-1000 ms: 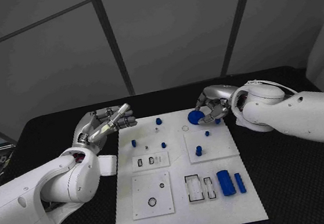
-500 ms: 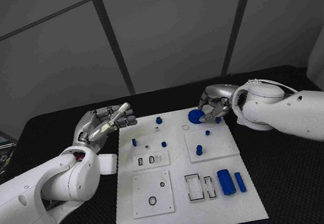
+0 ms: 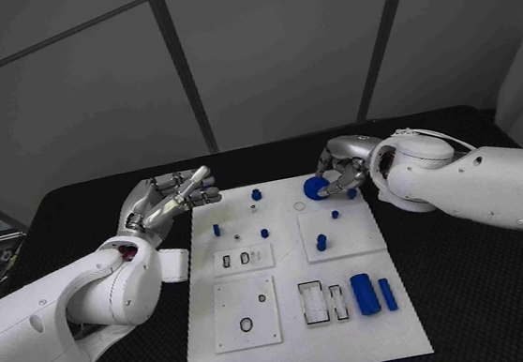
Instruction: Assemble the parts on the task board
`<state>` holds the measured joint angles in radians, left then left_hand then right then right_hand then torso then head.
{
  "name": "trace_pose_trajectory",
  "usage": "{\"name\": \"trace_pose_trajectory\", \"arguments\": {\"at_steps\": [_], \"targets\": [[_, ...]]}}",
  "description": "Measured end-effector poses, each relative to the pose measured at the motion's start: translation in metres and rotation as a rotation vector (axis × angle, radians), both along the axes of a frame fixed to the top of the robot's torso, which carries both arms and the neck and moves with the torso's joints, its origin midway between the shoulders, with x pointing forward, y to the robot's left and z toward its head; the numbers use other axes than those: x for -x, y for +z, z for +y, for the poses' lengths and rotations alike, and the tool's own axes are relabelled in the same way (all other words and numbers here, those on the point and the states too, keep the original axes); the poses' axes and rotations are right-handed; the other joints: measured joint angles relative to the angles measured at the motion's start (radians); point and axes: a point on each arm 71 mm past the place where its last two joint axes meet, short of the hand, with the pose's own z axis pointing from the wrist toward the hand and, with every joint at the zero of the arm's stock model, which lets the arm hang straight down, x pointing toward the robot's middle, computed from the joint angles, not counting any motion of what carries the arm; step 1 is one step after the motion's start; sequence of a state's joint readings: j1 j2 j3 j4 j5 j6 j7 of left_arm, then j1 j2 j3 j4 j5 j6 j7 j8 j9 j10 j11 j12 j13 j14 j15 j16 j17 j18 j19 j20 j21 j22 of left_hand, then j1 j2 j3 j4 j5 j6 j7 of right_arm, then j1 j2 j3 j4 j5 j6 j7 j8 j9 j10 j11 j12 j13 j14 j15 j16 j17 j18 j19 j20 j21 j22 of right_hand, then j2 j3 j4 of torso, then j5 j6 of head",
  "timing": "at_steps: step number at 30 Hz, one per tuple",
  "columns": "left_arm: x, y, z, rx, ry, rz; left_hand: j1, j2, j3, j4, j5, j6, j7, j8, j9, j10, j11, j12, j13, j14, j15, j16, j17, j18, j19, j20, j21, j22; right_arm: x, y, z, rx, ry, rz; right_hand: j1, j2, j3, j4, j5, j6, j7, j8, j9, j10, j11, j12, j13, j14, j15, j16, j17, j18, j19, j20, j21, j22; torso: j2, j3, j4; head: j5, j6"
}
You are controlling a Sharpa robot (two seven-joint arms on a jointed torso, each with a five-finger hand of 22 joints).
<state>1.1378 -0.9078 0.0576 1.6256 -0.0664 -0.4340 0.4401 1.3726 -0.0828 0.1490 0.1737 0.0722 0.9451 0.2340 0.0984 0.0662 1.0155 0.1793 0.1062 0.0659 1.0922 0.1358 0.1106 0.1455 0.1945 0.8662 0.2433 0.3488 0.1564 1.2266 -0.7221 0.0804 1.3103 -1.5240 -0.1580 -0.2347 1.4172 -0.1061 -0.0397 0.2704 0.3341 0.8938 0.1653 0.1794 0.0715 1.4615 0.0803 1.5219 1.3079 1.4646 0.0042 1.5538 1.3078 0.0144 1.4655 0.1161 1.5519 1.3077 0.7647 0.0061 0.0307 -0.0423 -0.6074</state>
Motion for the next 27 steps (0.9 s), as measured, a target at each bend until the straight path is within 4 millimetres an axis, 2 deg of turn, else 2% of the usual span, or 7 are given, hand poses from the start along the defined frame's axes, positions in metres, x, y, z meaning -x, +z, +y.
{"name": "trace_pose_trajectory", "arguments": {"at_steps": [4,14,17,20,22,27], "targets": [[-0.0001,-0.0001,-0.0001,0.000,-0.001,0.001,-0.003,0.003,0.000,0.000,0.000,0.000,0.000,0.000,0.000,0.004,0.004,0.000,0.000,0.000,0.000,0.000,0.000,0.000,0.000,0.000,0.000,0.000,-0.0008,0.0003,0.0018,0.001,0.001,-0.009,-0.004,0.004,0.000,0.000,0.000,-0.007,0.007,0.000,-0.002,0.004,0.004,-0.005,0.000,0.002,0.005,0.000,0.000,0.000,0.000,0.000,0.000,0.000,0.000,0.0000,0.0000,0.000,0.000],[-0.0003,-0.0003,-0.0001,0.000,-0.002,0.003,-0.004,0.004,0.000,0.000,0.000,0.000,0.000,0.000,0.000,0.003,0.003,0.000,0.001,0.000,0.000,0.000,0.001,0.000,0.000,0.000,0.000,0.000,-0.0024,0.0001,0.0060,0.009,0.004,-0.019,-0.004,0.004,0.000,-0.001,0.000,-0.007,0.007,0.000,-0.002,0.004,0.004,-0.005,0.000,0.002,0.005,0.004,0.000,0.000,0.004,0.004,0.000,0.000,0.000,0.0000,0.0002,0.002,-0.002],[-0.0002,-0.0004,-0.0002,0.000,-0.002,0.003,-0.004,0.004,0.000,0.000,0.000,0.000,0.000,0.000,0.000,0.003,0.003,0.000,0.001,0.000,0.000,0.000,0.001,0.000,0.000,0.000,0.000,0.000,-0.0029,-0.0003,0.0066,0.016,0.004,-0.018,0.002,0.011,0.006,-0.012,0.000,-0.007,0.007,0.000,-0.001,0.004,0.004,-0.005,0.000,0.002,0.005,0.004,0.000,0.000,0.003,0.004,0.000,0.000,0.000,0.0000,0.0001,0.002,-0.003],[-0.0001,-0.0004,-0.0002,0.000,-0.003,0.004,-0.004,0.004,0.000,0.000,0.000,0.000,0.000,0.000,0.000,0.003,0.003,0.000,0.001,0.000,0.000,0.000,0.001,0.000,0.000,0.000,0.000,0.000,-0.0034,-0.0010,0.0071,0.028,0.006,-0.016,0.014,0.023,0.016,-0.027,-0.023,-0.001,0.002,0.006,0.001,0.004,0.004,-0.005,0.000,0.002,0.005,0.004,0.000,0.000,0.000,0.008,0.000,0.000,0.000,0.0001,0.0002,0.002,-0.003],[-0.0001,-0.0004,0.0000,0.000,-0.003,0.005,-0.004,0.004,0.000,0.000,0.000,0.000,0.000,0.000,0.000,0.003,0.003,0.000,0.001,0.000,0.000,0.000,0.001,0.000,0.000,0.000,0.000,0.000,-0.0037,-0.0015,0.0076,0.037,0.008,-0.013,0.020,0.022,0.021,-0.033,-0.043,0.003,0.004,0.011,0.001,0.004,0.004,-0.005,0.000,0.002,0.005,0.008,0.000,0.000,0.000,0.008,0.000,0.000,0.000,0.0002,0.0002,0.002,-0.004],[0.0000,-0.0005,0.0001,-0.001,-0.004,0.007,-0.004,0.004,0.000,0.000,0.000,0.000,0.000,0.000,0.000,0.003,0.003,0.000,0.001,0.000,0.000,0.000,0.001,0.000,0.000,0.000,0.000,0.000,-0.0043,-0.0008,0.0095,0.058,0.016,-0.011,0.025,0.025,0.028,-0.039,-0.047,0.010,0.002,0.014,0.000,0.004,0.004,-0.005,0.000,0.002,0.005,0.009,0.000,0.000,0.000,0.008,0.000,0.000,0.000,0.0007,0.0002,0.002,-0.006]]}}
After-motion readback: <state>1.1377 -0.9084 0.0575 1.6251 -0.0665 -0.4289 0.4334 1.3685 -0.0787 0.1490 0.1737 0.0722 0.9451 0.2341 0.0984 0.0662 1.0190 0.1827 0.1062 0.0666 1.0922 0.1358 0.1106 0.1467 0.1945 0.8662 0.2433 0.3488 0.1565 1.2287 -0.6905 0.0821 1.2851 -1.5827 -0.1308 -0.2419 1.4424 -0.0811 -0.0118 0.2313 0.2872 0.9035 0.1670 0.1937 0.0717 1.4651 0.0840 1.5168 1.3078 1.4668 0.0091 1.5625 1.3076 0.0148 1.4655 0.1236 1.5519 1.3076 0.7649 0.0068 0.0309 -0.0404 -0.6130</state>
